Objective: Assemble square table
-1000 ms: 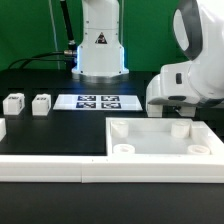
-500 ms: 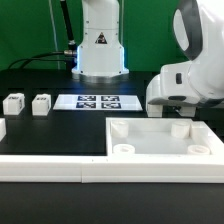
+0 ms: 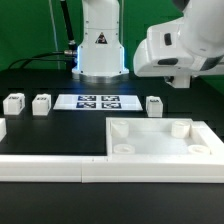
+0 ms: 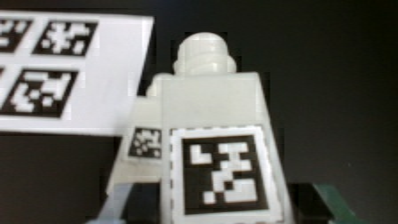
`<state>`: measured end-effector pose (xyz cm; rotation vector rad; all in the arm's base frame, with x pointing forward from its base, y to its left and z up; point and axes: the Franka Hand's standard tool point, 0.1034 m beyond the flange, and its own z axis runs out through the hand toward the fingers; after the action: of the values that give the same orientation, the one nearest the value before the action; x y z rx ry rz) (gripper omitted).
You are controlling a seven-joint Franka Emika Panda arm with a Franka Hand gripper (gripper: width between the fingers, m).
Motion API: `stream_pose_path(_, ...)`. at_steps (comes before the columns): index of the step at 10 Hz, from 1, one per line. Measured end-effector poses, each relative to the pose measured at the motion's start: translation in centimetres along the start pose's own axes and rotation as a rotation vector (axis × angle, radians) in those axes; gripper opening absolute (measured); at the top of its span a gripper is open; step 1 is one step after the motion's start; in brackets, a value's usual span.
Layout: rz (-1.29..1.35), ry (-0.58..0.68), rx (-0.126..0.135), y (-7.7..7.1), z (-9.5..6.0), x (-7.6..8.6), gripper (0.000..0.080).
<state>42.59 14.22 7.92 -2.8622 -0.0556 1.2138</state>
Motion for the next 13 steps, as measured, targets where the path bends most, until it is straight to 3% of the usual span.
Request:
stream_pose_path(2, 0.003, 0.148, 0.007, 0.0, -0.4, 0.2, 0.029)
stream_pose_path(3, -0.009, 0.204, -0.002, 0.3, -1.1, 0.4, 0.029)
stream_pose_path(4, -0.033, 0.295, -0.023, 0.8, -3.8, 0.8, 0.029)
stream_pose_path(5, -0.06, 0.37, -0.018, 1.9, -7.5, 0.9, 0.029)
stream_pose_path(7, -0.07, 0.52, -0.007, 2.9, -12.8, 2.5, 0.029)
stream_pose_path(11, -0.072, 0.82, 0.006, 2.4, -12.7, 3.5, 0.029)
stream_pose_path(12, -0.076, 0.885, 0.015, 1.5, -11.8, 4.6, 0.029)
stream_pose_path(13, -0.084, 0.959, 0.024, 1.0, -12.8, 5.6, 0.029)
